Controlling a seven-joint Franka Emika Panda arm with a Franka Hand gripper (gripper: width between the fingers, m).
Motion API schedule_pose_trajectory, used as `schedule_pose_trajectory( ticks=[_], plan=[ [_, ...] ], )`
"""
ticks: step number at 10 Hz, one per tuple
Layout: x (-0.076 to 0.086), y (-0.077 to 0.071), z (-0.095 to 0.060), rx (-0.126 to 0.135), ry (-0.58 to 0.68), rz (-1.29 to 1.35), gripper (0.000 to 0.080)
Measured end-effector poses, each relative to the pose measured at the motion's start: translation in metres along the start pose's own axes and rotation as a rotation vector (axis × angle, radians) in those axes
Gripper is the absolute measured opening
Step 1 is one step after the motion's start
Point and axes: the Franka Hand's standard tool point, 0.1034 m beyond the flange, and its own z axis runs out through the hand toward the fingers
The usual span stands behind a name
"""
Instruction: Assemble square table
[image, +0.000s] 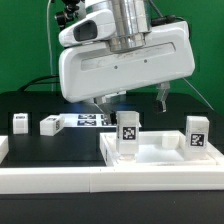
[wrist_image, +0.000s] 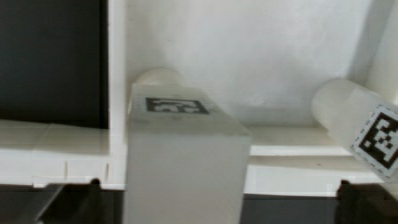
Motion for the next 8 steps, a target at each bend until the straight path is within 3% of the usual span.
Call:
schedule_pose_trajectory(
  ticks=[3,4,8],
  plan=[
    [0.001,0.001,0.001,-0.008,0.010,-0.003,0.0649],
    [0.005,0.006,0.001,-0.040,0.047,-0.020,0.0649],
    [0.010,0.014,-0.002,-0.071,0.101,0.005,0.0649]
  ],
)
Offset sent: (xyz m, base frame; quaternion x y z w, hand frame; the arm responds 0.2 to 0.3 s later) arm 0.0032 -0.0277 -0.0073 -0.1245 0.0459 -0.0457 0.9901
